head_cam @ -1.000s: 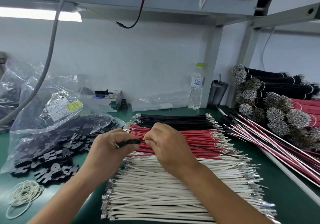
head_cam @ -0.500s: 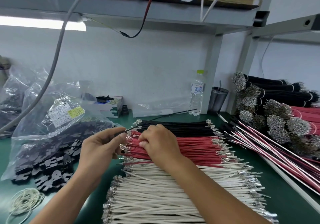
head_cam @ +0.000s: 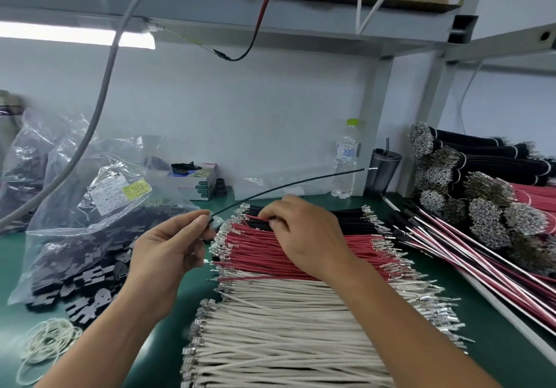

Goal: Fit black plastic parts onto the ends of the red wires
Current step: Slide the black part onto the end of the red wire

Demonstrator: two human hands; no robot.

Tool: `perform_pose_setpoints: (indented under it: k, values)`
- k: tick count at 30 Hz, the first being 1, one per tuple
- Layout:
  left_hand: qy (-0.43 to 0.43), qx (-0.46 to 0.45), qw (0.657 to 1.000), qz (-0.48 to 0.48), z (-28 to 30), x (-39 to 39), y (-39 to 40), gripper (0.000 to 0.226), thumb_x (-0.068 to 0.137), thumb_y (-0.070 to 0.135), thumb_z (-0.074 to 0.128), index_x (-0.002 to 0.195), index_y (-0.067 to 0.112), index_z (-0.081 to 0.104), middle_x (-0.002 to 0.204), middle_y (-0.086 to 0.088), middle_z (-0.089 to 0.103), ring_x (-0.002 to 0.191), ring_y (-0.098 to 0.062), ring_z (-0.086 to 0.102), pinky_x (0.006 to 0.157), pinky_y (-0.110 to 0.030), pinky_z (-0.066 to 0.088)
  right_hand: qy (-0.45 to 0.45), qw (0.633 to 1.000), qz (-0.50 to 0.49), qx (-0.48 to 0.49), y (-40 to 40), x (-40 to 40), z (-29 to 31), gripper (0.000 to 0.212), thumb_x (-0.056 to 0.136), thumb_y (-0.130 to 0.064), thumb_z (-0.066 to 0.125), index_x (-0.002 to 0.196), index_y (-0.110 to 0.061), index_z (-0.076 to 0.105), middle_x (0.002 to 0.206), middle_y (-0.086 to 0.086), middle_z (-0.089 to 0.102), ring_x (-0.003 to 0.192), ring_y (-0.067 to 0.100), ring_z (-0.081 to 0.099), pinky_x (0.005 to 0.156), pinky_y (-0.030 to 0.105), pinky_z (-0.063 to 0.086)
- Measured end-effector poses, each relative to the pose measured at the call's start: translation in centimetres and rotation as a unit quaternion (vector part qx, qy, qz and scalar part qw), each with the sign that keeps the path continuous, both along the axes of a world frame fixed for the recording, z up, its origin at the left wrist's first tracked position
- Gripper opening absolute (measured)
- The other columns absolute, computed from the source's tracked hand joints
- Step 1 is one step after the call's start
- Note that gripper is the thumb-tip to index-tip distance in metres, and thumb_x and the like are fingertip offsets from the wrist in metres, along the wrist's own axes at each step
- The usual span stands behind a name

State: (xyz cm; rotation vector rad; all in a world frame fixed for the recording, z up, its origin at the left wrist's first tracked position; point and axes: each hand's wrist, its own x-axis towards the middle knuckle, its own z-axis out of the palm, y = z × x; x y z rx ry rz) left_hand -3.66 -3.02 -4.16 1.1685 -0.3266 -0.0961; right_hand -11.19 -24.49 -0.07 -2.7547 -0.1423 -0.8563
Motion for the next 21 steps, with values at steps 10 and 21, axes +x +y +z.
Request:
perform_pose_setpoints:
  k: [10,21]
  values:
    - [-0.001,-0.005,1.0,-0.016,-0.1,0.0,-0.2,0.035,0.073,0.029,0.081,0.103,0.013,0.082,0.08,-0.01,0.074,0.055,-0.014,0.055,0.05,-0.023,0.049,-0.002,0.997,-0.029,-0.067,1.2,2.0,0.2,0.007,0.093,-0.021,0.068,0.096,-0.024,0.073,0.096,-0.01,0.066,0.084,0.012,0.065,0.068,0.028,0.049]
    - [0.012,-0.029,0.999,-0.032,0.2,-0.1,0.0,0.032,0.077,0.026,0.078,0.105,0.011,0.081,0.08,-0.01,0.073,0.054,-0.013,0.055,0.05,-0.022,0.05,0.059,0.995,-0.03,-0.072,1.0,3.8,-1.7,0.026,0.098,-0.014,0.059,0.115,-0.028,0.072,0.101,-0.007,0.064,0.094,0.016,0.061,0.071,0.03,0.046]
